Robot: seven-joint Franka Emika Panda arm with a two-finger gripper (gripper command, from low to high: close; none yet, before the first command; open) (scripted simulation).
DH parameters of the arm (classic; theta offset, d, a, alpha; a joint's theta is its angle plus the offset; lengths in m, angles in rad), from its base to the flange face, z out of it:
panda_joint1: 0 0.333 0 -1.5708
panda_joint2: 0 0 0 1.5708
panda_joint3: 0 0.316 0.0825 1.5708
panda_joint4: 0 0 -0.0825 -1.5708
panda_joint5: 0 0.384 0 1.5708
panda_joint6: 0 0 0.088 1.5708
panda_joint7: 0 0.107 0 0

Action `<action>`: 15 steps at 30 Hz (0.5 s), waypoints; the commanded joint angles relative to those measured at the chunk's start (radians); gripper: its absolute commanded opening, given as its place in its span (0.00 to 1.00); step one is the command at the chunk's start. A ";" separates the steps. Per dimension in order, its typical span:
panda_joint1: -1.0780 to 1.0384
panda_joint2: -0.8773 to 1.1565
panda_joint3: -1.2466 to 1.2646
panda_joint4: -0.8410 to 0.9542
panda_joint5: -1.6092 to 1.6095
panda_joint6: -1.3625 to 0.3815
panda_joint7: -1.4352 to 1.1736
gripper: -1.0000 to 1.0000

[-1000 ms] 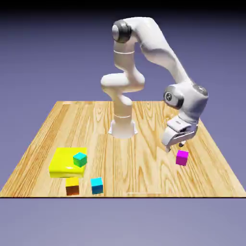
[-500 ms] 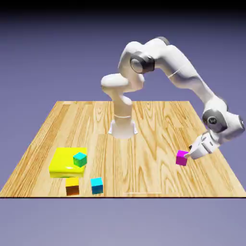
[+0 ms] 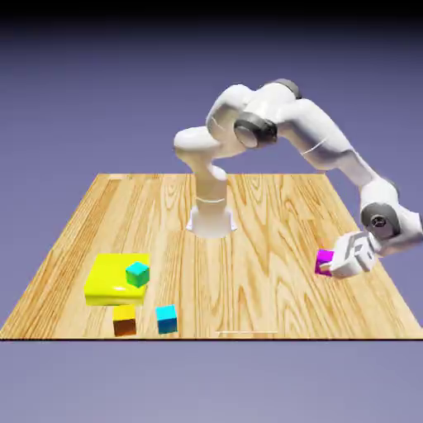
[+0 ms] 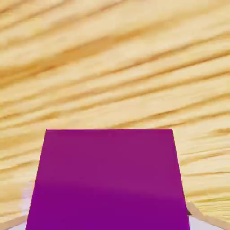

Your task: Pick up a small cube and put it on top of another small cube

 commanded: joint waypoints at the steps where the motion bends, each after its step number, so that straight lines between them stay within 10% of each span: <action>1: -0.026 0.002 -0.036 0.023 0.013 -0.007 -0.023 0.00; 15: -0.391 0.025 -0.544 0.347 0.220 -0.108 -0.340 0.00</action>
